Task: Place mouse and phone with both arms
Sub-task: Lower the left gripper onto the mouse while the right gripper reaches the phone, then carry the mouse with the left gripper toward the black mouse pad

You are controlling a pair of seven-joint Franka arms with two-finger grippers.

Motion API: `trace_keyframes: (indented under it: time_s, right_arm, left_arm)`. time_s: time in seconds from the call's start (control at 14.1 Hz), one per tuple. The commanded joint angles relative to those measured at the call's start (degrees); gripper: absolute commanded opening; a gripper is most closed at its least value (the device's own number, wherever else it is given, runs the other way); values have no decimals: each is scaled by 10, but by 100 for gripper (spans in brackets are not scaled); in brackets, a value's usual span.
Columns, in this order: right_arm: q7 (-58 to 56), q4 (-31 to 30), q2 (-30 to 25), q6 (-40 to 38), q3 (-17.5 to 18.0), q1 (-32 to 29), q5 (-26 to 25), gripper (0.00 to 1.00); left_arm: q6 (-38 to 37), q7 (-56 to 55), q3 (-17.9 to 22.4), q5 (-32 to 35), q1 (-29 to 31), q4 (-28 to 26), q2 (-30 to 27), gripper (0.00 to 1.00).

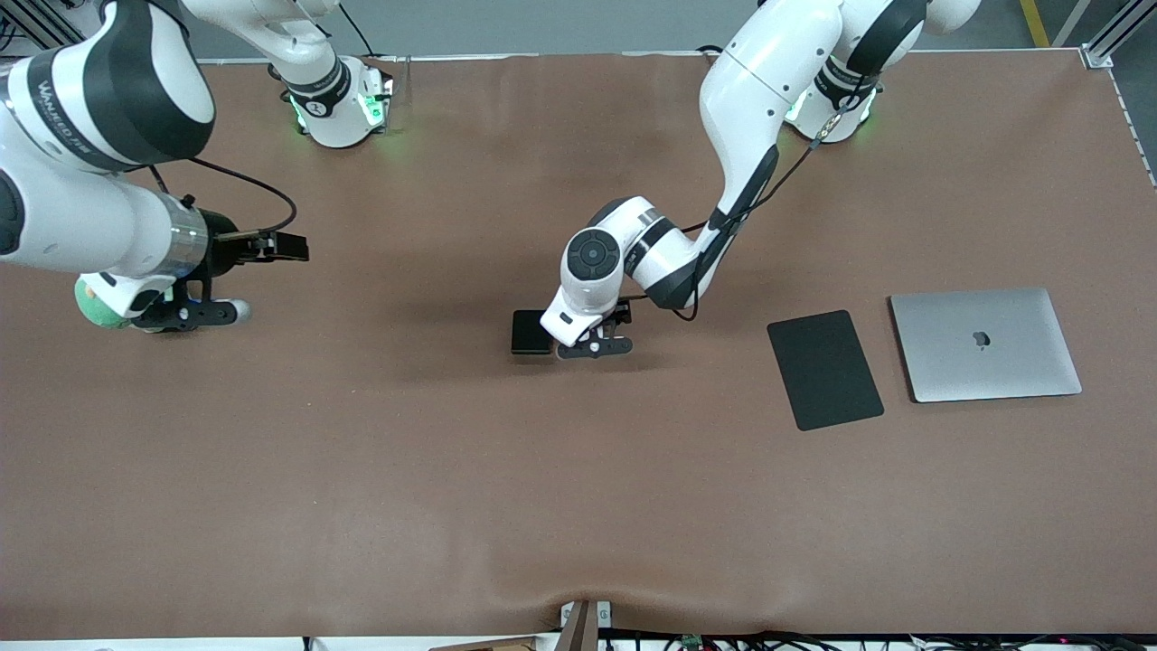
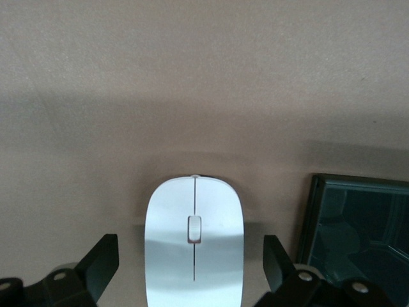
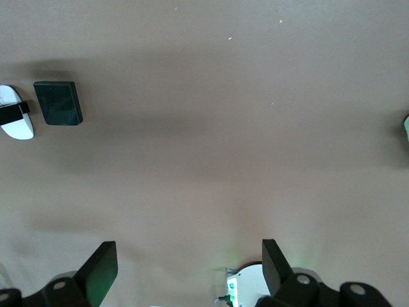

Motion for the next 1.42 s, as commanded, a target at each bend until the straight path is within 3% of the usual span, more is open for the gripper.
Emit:
trace_keyframes:
  time_s: [0.0,0.07,0.28,0.71,1.35]
  right_arm:
    - [32,-7,1,-3,-2,15,7,100]
    - [32,-9,1,-2,-2,15,8,100]
    - [32,-10,1,2,-2,11,9,100]
    - [32,-5,0,10,-3,11,9,100]
    - [40,-10,0,31,-5,40,9,100]
  left_arm:
    - [5,-10,6,-8,-8,9,11,85]
    - [5,-10,6,-7,-8,9,11,70]
    - [5,-7,6,-7,-7,9,6,0]
    - [-10,1,8,23,10,11,-26,0]
    - [-110,121,7,37,120,7,-142,0]
